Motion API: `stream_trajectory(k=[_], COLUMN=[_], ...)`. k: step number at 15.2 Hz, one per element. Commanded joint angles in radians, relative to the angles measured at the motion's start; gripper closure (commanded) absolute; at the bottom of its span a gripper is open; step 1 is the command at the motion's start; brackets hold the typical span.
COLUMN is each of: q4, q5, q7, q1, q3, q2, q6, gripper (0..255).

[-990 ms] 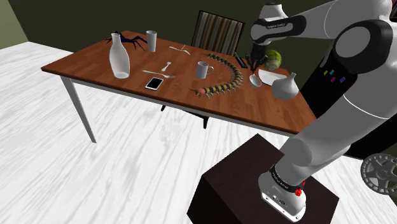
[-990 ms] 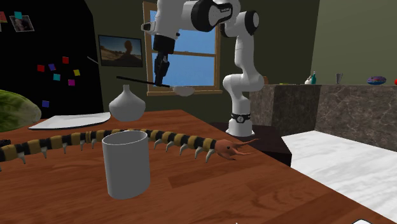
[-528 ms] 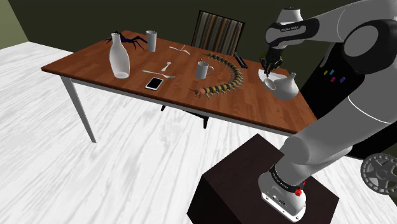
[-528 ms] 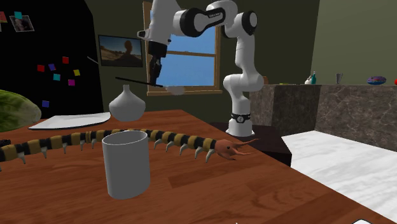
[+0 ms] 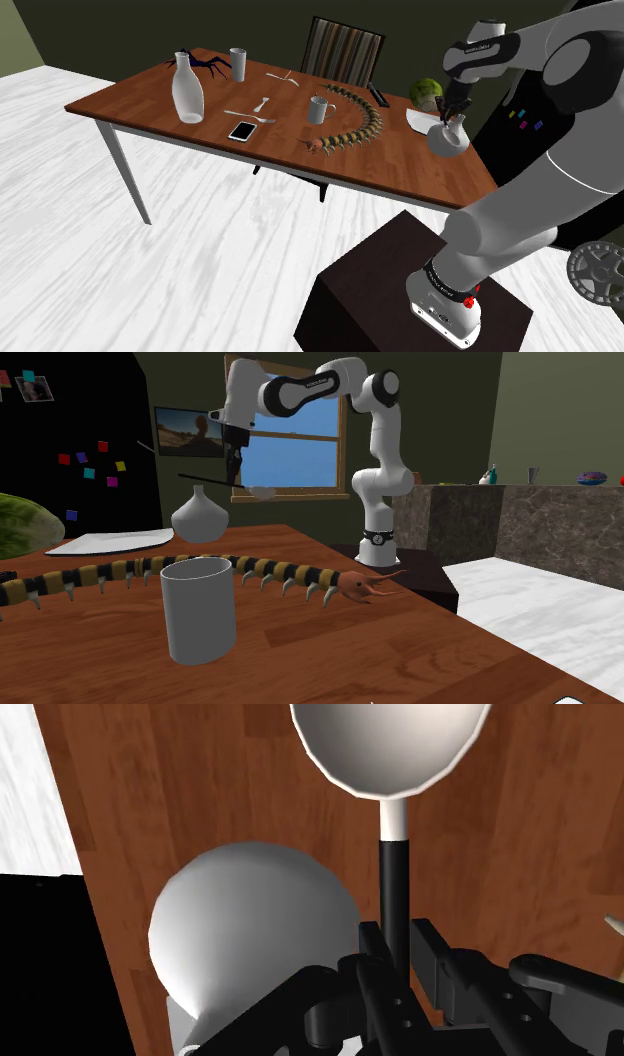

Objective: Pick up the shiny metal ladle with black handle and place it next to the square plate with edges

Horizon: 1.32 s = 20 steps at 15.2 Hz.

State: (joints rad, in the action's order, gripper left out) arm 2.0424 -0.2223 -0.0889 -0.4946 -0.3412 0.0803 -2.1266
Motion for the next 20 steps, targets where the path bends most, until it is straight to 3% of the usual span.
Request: stream_trajectory(k=[1, 9, 17, 20], q4=[-0.007, -0.084, -0.238, -0.208], q5=[0.008, 0.082, 0.221, 0.226], q7=[0.054, 0.281, 0.529, 0.531], q1=[-0.021, -0.110, -0.226, -0.228], q3=[-0.027, -0.134, -0.215, -0.213], q2=[-0.002, -0.078, -0.224, -0.234], q6=[-0.004, -0.030, -0.022, -0.061], gripper=[255, 255, 255, 255])
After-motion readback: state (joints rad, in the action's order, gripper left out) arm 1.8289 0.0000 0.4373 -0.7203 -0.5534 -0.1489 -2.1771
